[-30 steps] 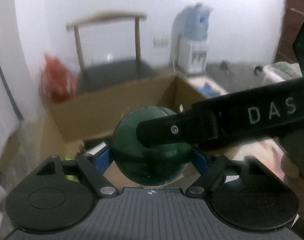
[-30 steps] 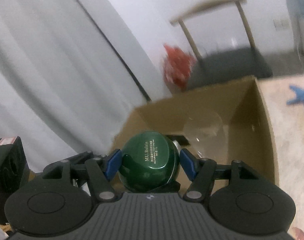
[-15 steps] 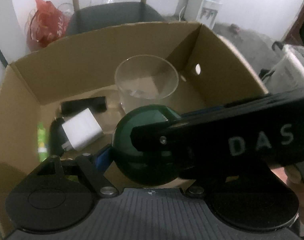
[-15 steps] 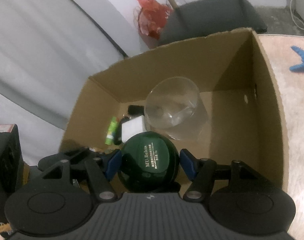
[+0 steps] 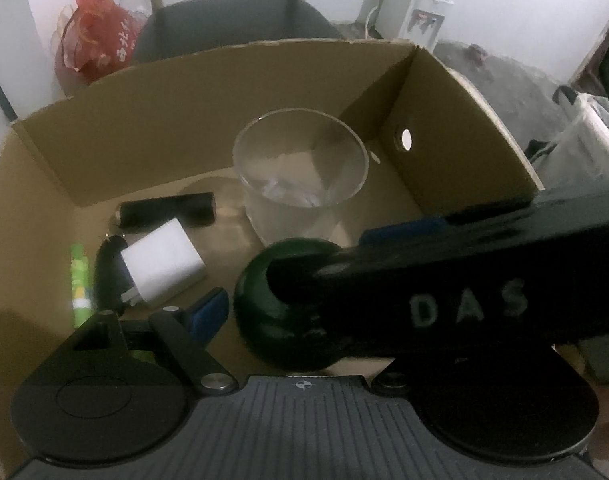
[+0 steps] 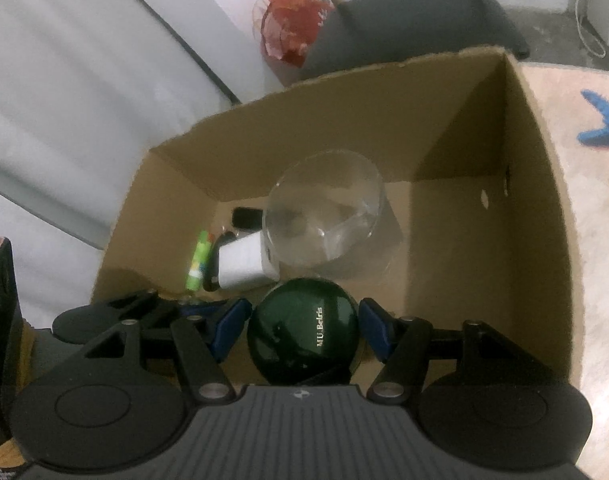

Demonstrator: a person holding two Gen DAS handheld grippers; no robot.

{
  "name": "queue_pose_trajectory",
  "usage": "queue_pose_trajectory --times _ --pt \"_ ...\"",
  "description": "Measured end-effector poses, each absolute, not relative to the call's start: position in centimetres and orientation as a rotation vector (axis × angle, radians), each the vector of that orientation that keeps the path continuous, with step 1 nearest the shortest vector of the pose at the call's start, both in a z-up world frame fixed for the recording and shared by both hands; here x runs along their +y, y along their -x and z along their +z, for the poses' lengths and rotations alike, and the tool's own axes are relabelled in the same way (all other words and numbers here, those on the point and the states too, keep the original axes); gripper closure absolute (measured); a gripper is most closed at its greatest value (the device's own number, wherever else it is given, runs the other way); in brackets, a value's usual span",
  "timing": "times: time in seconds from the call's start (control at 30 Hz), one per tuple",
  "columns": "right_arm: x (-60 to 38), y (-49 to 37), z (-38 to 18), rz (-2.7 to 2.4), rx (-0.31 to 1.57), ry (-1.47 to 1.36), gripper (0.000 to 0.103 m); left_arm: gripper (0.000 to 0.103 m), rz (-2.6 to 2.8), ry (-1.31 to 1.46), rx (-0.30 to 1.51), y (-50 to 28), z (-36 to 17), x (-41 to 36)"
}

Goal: Organize rigid objects
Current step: 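Move the right gripper out of the box toward the gold-capped jar, then close the right gripper on the gold knurled cap of the jar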

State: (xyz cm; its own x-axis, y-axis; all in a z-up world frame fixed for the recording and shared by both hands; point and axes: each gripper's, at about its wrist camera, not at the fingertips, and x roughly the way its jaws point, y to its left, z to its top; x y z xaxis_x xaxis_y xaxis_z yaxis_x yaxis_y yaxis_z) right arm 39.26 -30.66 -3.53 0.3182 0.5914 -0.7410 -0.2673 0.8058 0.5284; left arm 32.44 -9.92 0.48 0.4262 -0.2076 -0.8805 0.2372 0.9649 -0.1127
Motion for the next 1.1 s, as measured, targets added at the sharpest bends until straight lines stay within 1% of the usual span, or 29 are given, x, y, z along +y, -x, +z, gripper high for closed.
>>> queue_pose_trajectory --times 0.07,0.2,0.33,0.43,0.63,0.77,0.83,0.97,1.1 --pt "-30.9 -38.8 -2.9 0.572 1.083 -0.337 0.036 0.018 -0.276 -0.027 1.074 -31.9 1.0 -9.8" --pt "-32.3 -36.7 -0.6 0.576 0.988 -0.357 0.037 0.008 -0.267 -0.049 0.971 -29.3 3.3 -9.2" --pt "-34.5 -32.5 2.5 0.618 0.846 -0.402 0.037 0.005 -0.268 -0.109 0.834 -24.5 6.1 -8.4" --pt "-36.2 -28.2 4.2 0.678 0.748 -0.444 0.037 0.002 -0.29 -0.084 0.751 -20.1 8.3 -6.1" --pt "-38.2 -20.3 4.3 0.805 0.667 -0.567 0.036 0.001 -0.312 0.016 0.681 -12.6 9.8 -1.2" --pt "-37.8 -17.4 3.0 0.885 0.663 -0.666 0.036 0.001 -0.31 0.054 0.684 -10.2 8.8 0.6" --pt "-37.0 -17.2 2.3 0.896 0.663 -0.681 0.036 0.001 -0.313 0.042 0.71 -10.3 7.2 0.5" --pt "-33.7 -19.5 -0.4 0.848 0.744 -0.646 0.037 0.002 -0.282 0.019 0.779 -11.7 2.6 -0.6" --pt "-30.4 -22.1 -3.2 0.809 0.798 -0.572 0.041 0.003 -0.231 -0.031 0.764 -12.8 -0.8 -2.3"
